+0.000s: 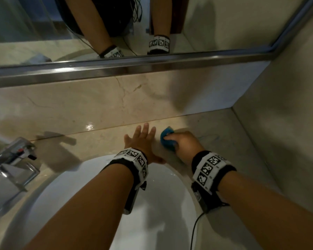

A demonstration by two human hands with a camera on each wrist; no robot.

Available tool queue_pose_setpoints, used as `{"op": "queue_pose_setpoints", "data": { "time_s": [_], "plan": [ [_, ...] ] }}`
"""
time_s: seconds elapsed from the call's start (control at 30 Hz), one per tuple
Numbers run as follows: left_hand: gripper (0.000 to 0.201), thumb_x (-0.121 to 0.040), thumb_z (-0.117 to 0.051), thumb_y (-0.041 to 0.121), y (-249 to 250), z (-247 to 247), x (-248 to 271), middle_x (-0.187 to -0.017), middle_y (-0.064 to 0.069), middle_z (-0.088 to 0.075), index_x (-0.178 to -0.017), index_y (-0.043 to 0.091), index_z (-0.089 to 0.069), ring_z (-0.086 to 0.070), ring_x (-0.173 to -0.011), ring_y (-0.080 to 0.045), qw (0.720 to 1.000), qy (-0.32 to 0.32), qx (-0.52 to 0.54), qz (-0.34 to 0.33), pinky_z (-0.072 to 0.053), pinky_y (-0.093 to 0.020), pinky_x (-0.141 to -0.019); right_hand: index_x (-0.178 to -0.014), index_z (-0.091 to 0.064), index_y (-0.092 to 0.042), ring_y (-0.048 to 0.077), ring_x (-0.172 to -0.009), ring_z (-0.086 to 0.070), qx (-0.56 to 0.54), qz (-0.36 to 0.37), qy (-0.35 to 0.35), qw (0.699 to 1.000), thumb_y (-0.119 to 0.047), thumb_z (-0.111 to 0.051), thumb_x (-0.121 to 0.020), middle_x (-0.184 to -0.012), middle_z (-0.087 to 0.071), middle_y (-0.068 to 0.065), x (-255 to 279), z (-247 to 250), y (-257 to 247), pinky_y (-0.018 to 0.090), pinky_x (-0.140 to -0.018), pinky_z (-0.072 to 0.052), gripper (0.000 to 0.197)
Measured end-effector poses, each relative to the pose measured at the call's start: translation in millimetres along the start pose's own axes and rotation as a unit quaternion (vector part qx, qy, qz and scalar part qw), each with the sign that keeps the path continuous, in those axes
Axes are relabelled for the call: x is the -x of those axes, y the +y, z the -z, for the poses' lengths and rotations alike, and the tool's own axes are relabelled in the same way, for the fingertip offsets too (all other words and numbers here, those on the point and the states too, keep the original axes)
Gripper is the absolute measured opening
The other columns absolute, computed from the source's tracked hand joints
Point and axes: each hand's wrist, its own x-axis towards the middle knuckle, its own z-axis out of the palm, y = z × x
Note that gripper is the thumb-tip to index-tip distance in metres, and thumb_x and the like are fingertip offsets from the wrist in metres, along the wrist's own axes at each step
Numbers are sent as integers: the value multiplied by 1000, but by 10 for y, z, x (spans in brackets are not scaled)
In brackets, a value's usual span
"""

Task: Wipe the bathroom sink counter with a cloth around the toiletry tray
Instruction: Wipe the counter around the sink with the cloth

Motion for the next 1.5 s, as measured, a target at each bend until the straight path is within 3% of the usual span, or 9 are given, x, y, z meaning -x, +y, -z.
{"op": "queue_pose_setpoints", "data": {
  "time_s": [0.2, 0.43, 0.57, 0.67, 0.9, 1.07, 1.23, 1.37, 1.5],
  "plan": [
    [128, -58, -73, 70, -10, 48, -58, -156, 8, 23, -149, 36, 11, 14, -146, -21, 1000, -12, 0, 5, -7, -60, -114, -139, -43, -12, 34, -126, -44, -2, -101, 137, 985, 1, -39, -94, -142, -45, 16, -277, 516, 493, 32, -107, -32, 47],
    [132, -54, -71, 75, -13, 19, -70, -156, 8, 24, -148, 37, 14, 16, -145, -21, 1000, -6, -7, 2, -5, -62, -113, -143, -35, -13, 32, -132, -37, 46, -99, 57, 992, -6, -38, -96, -148, -36, 12, -386, 347, 525, 32, -108, -27, 47],
    [134, -51, -68, 79, -1, 22, -68, -156, 7, 23, -148, 37, 14, 15, -146, -22, 1000, 4, -19, 6, -7, -63, -113, -130, -52, -12, 32, -128, -43, 44, -75, -50, 995, -15, -52, -92, -139, -45, 14, -304, 137, 272, 33, -106, -31, 38],
    [133, -52, -68, 79, 0, 33, -64, -157, 7, 23, -148, 37, 14, 15, -146, -22, 1000, 3, -19, 4, -7, -62, -113, -107, -64, -10, 32, -122, -51, -63, -93, -31, 993, -22, -66, -84, -120, -58, 10, -291, 165, 298, 36, -107, -37, 26],
    [132, -53, -68, 79, -30, 12, -49, -156, 8, 23, -147, 38, 15, 16, -145, -22, 1000, -1, -10, -4, -5, -63, -113, -143, -37, -20, 31, -134, -36, 31, -134, 21, 990, -9, -41, -97, -150, -35, 11, -299, 521, 540, 28, -108, -25, 47],
    [132, -53, -69, 78, 9, 56, -46, -157, 7, 23, -147, 38, 14, 15, -146, -22, 1000, -5, -14, 3, -7, -63, -112, -134, -50, -14, 26, -138, -34, 37, 16, -16, 999, 0, -45, -91, -147, -41, 8, 78, 115, 170, 33, -114, -23, 46],
    [131, -54, -67, 78, -2, 39, -47, -156, 7, 23, -147, 38, 15, 15, -146, -21, 1000, -1, -20, 0, -8, -63, -113, -112, -66, -10, 28, -111, -59, -200, -102, -16, 974, -22, -69, -81, -116, -65, 12, 11, 91, 269, 40, -104, -42, 33],
    [133, -51, -66, 80, -26, 7, -58, -156, 8, 23, -147, 38, 15, 15, -146, -20, 1000, 1, -22, 4, -7, -63, -113, -136, -47, -17, 32, -131, -40, -33, -146, 18, 989, -11, -48, -95, -146, -41, 10, -286, 402, 493, 32, -111, -28, 42],
    [133, -52, -68, 79, -8, 2, -43, -157, 8, 22, -147, 38, 14, 14, -146, -22, 1000, 1, -18, 4, -6, -63, -113, -136, -48, -17, 29, -129, -42, 72, -86, -3, 994, -8, -50, -92, -143, -44, 11, -145, 327, 266, 32, -106, -30, 45]
  ]
}}
